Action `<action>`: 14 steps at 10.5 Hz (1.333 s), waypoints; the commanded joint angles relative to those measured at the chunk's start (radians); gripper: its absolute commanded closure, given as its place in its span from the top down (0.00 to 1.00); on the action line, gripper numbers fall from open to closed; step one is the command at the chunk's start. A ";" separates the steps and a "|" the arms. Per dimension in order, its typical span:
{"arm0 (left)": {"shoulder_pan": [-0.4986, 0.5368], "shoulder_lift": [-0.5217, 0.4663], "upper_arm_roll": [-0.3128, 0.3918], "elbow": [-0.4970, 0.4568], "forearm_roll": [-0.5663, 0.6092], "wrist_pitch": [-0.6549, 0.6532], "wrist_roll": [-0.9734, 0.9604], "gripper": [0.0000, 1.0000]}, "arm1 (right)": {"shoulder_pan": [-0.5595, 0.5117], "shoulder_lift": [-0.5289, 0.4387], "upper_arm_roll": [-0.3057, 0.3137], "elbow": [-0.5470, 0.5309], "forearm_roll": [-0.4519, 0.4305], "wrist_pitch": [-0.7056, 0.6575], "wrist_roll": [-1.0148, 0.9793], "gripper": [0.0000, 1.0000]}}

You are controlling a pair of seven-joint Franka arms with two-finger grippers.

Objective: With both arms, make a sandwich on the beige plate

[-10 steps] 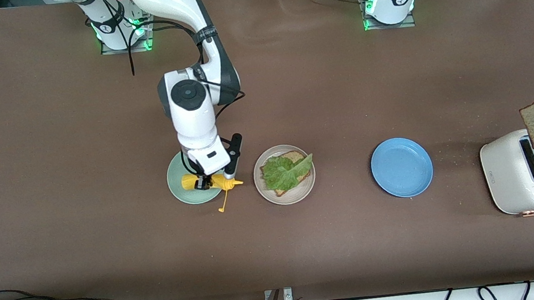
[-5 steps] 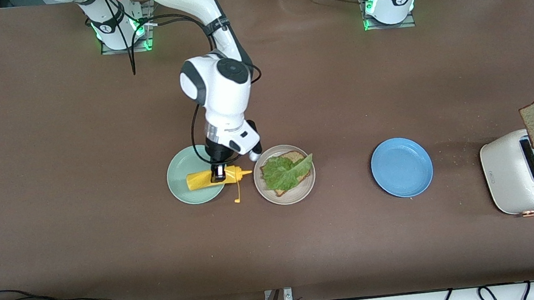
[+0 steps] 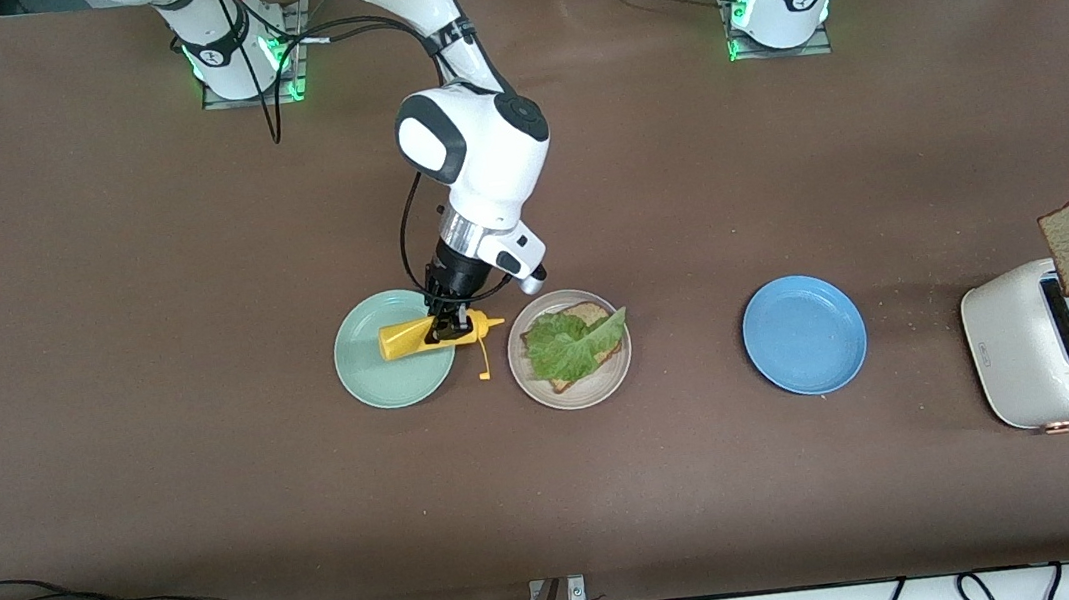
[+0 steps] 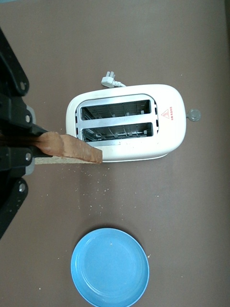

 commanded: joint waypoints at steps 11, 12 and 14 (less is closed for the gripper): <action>0.003 -0.010 0.002 -0.010 -0.019 -0.011 -0.004 0.00 | -0.185 -0.054 -0.140 0.009 0.591 -0.098 -0.180 0.00; 0.002 -0.010 0.002 -0.010 -0.019 -0.011 -0.004 0.00 | -0.216 -0.058 -0.140 0.008 0.688 -0.108 -0.202 0.00; 0.002 -0.010 0.002 -0.009 -0.019 -0.011 -0.004 0.00 | -0.297 -0.059 -0.141 0.005 0.846 -0.163 -0.293 0.00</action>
